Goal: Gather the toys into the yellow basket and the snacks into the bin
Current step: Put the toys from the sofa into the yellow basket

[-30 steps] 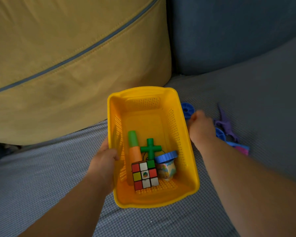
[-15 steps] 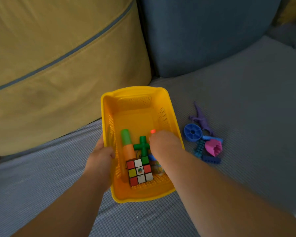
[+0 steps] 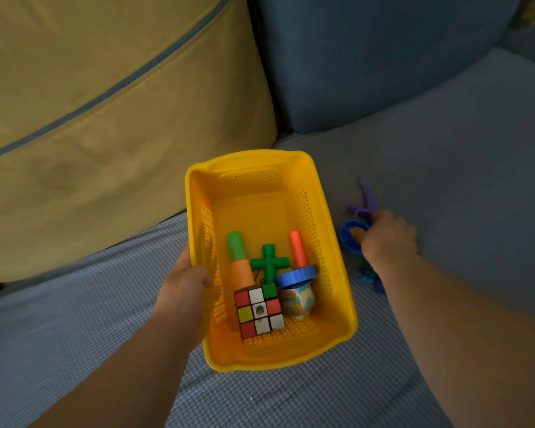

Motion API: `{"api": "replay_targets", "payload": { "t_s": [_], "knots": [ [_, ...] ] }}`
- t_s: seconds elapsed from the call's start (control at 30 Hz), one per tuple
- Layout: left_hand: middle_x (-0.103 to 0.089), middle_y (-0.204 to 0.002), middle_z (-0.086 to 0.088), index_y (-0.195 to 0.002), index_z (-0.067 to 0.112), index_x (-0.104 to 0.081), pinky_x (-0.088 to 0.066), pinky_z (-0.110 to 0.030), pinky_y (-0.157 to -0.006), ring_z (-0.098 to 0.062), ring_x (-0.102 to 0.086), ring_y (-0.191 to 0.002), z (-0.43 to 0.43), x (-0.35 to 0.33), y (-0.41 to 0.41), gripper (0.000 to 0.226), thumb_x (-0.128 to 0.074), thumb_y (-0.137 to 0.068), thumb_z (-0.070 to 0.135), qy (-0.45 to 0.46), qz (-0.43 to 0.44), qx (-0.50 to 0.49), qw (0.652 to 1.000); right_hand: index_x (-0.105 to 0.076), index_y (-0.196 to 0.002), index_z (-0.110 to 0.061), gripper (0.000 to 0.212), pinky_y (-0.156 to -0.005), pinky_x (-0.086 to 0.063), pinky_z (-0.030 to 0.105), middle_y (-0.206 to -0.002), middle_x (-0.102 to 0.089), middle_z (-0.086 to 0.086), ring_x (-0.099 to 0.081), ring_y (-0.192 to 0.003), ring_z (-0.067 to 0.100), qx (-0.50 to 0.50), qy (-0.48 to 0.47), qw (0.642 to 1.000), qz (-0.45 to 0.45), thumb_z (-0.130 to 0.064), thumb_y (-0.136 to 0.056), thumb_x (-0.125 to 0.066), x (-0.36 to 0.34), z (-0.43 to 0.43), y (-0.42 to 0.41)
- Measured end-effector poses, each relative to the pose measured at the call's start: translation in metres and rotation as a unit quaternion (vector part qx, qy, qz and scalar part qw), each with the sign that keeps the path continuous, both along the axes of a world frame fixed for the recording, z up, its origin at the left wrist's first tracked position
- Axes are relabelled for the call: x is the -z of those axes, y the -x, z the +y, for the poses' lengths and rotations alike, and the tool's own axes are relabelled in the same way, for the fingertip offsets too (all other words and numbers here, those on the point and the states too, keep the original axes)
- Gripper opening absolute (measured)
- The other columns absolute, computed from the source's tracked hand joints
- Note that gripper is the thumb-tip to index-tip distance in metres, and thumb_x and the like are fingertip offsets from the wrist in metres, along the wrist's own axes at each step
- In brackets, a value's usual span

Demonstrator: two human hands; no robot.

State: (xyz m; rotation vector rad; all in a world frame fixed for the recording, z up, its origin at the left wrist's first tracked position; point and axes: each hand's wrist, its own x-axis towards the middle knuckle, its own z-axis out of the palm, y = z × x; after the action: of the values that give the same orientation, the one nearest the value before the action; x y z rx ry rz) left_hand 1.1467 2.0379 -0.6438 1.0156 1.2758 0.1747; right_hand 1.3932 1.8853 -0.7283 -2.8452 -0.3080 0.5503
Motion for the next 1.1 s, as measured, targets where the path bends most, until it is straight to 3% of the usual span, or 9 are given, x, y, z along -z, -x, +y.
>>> {"api": "replay_targets", "payload": {
  "t_s": [0.13, 0.3, 0.43, 0.53, 0.63, 0.77, 0.9, 1.0, 1.1],
  "knots": [
    [-0.067, -0.112, -0.019, -0.087, 0.049, -0.069, -0.048, -0.071, -0.085, -0.051, -0.058, -0.112, 0.003, 0.007, 0.004, 0.060, -0.037, -0.079, -0.001, 0.005, 0.003, -0.015, 1.000, -0.038, -0.138, -0.013, 0.076, -0.095, -0.039, 0.044, -0.132, -0.041, 0.017, -0.037, -0.123, 0.034, -0.036, 0.082, 0.996, 0.018, -0.053, -0.080, -0.068, 0.003, 0.004, 0.008],
    [-0.066, -0.115, -0.022, -0.084, 0.049, -0.069, -0.048, -0.072, -0.083, -0.052, -0.059, -0.111, 0.000, 0.005, 0.004, 0.060, -0.037, -0.080, -0.001, 0.012, 0.001, -0.018, 1.000, -0.039, -0.132, -0.015, 0.075, -0.092, -0.039, 0.043, -0.126, -0.042, 0.017, -0.039, -0.117, 0.034, -0.058, 0.075, 0.995, -0.018, -0.051, -0.075, -0.074, 0.003, 0.001, 0.013],
    [-0.066, -0.114, -0.022, -0.092, 0.044, -0.067, -0.049, -0.070, -0.083, -0.049, -0.061, -0.109, -0.004, -0.003, 0.002, 0.058, -0.036, -0.081, -0.003, 0.008, 0.002, -0.023, 1.000, -0.043, -0.114, -0.012, 0.041, -0.074, -0.045, 0.036, -0.108, -0.059, 0.014, -0.057, -0.099, 0.031, 0.026, -0.145, 0.989, 0.014, -0.031, -0.087, -0.066, -0.011, 0.001, 0.014],
    [-0.068, -0.109, -0.018, -0.099, 0.045, -0.065, -0.051, -0.068, -0.082, -0.049, -0.061, -0.108, -0.007, -0.006, 0.000, 0.058, -0.036, -0.082, -0.003, 0.003, 0.004, -0.022, 1.000, -0.042, -0.105, -0.016, 0.026, -0.063, -0.039, 0.023, -0.097, -0.057, 0.003, -0.059, -0.088, 0.021, 0.132, -0.363, 0.920, -0.061, -0.030, -0.092, -0.060, -0.049, 0.019, 0.017],
    [-0.069, -0.108, -0.019, -0.102, 0.047, -0.065, -0.053, -0.067, -0.080, -0.050, -0.062, -0.104, -0.011, -0.012, -0.002, 0.061, -0.037, -0.081, -0.003, 0.002, -0.006, -0.023, 1.000, -0.050, -0.111, -0.013, 0.029, -0.069, -0.045, 0.025, -0.097, -0.059, 0.000, -0.058, -0.086, 0.017, 0.048, -0.451, 0.887, -0.086, -0.030, -0.090, -0.061, -0.084, 0.055, 0.033],
    [-0.068, -0.106, -0.025, -0.101, 0.046, -0.067, -0.051, -0.071, -0.079, -0.051, -0.064, -0.102, -0.017, -0.018, -0.008, 0.061, -0.037, -0.078, -0.002, -0.005, -0.012, -0.009, 1.000, -0.055, -0.119, -0.016, 0.034, -0.073, -0.033, 0.024, -0.104, -0.051, -0.002, -0.052, -0.092, 0.015, -0.136, -0.334, 0.933, 0.006, -0.034, -0.090, -0.060, -0.078, 0.096, 0.068],
    [-0.060, -0.109, -0.034, -0.093, 0.044, -0.071, -0.045, -0.074, -0.084, -0.041, -0.060, -0.086, -0.018, -0.019, -0.005, 0.063, -0.036, -0.075, -0.005, 0.018, -0.051, -0.005, 0.999, -0.051, -0.129, -0.015, 0.037, -0.077, -0.037, 0.030, -0.124, -0.045, 0.010, -0.054, -0.103, 0.026, -0.150, -0.179, 0.972, 0.039, -0.032, -0.096, -0.052, -0.050, 0.101, 0.087],
    [-0.064, -0.102, -0.028, -0.090, 0.042, -0.072, -0.045, -0.071, -0.085, -0.037, -0.058, -0.084, -0.017, -0.016, 0.001, 0.062, -0.036, -0.074, -0.006, 0.034, -0.066, -0.011, 0.997, -0.047, -0.134, -0.015, 0.038, -0.075, -0.037, 0.029, -0.129, -0.044, 0.011, -0.053, -0.107, 0.027, -0.172, -0.125, 0.976, 0.048, -0.028, -0.098, -0.048, -0.038, 0.098, 0.091],
    [-0.064, -0.101, -0.032, -0.095, 0.040, -0.071, -0.049, -0.068, -0.082, -0.038, -0.061, -0.083, -0.018, -0.011, 0.005, 0.062, -0.036, -0.074, -0.006, 0.040, -0.060, 0.002, 0.997, -0.034, -0.144, -0.017, 0.048, -0.088, -0.042, 0.035, -0.133, -0.047, 0.012, -0.048, -0.117, 0.028, -0.242, -0.078, 0.967, 0.025, -0.028, -0.099, -0.046, -0.032, 0.099, 0.094]
  ]
}}
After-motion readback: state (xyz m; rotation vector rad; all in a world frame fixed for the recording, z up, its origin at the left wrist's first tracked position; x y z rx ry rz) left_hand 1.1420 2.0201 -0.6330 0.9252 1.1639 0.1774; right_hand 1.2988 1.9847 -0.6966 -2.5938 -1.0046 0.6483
